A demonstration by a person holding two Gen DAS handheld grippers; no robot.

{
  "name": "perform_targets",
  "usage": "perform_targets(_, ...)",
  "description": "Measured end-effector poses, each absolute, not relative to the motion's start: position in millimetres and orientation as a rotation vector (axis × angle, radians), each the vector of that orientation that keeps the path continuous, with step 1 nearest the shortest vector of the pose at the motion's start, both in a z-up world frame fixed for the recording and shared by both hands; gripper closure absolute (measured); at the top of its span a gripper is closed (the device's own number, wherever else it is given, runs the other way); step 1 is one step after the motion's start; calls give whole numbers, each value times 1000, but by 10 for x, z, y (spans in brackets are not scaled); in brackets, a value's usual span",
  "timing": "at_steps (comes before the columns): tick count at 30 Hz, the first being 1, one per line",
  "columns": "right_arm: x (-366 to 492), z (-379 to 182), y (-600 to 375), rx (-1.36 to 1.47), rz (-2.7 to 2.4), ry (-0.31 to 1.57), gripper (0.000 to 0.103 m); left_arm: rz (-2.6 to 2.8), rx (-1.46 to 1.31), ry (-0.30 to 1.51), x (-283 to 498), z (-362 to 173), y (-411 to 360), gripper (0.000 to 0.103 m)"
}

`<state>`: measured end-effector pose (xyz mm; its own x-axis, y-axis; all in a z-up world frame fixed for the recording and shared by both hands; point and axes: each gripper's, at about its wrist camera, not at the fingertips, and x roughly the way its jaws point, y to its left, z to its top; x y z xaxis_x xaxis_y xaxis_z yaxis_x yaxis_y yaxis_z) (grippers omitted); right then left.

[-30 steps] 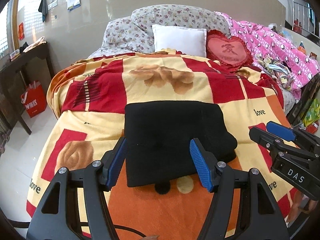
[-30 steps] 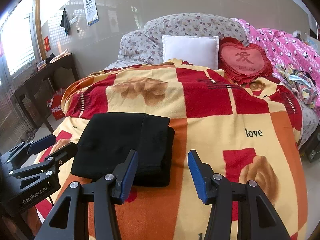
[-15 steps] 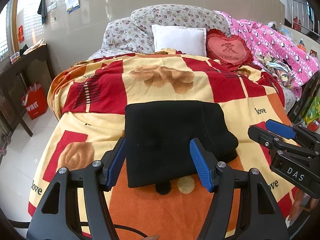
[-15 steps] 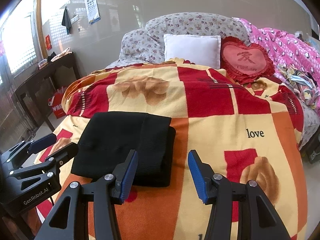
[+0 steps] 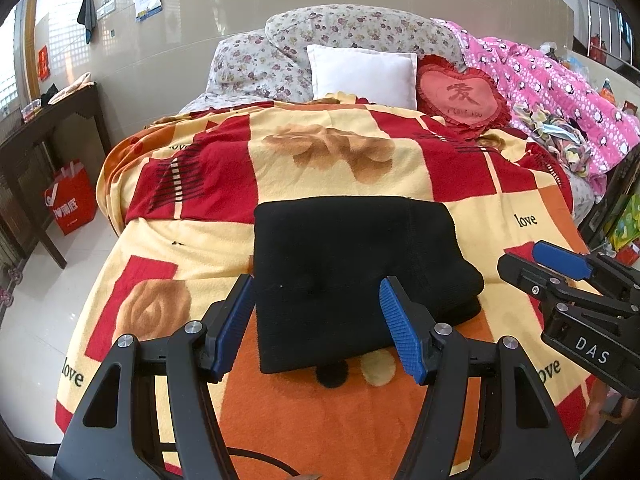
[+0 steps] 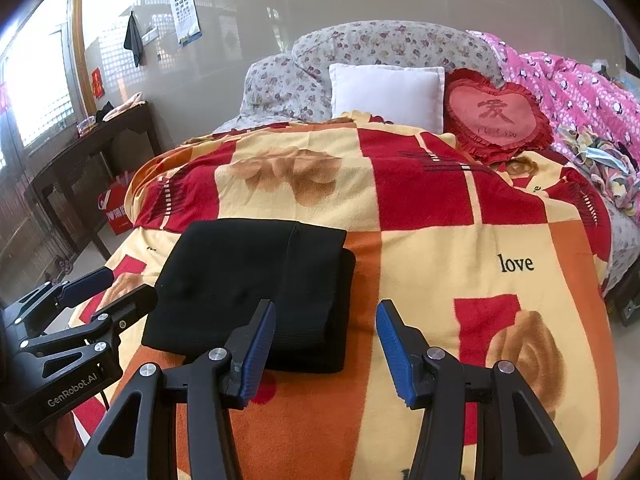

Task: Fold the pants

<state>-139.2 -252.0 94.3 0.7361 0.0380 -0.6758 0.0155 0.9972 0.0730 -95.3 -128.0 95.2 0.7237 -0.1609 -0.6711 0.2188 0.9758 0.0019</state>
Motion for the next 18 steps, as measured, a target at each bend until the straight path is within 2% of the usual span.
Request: perform_targets(18, -1363, 886, -2463, 69, 26, 764, 52, -206, 79, 745, -947, 910, -1263, 38)
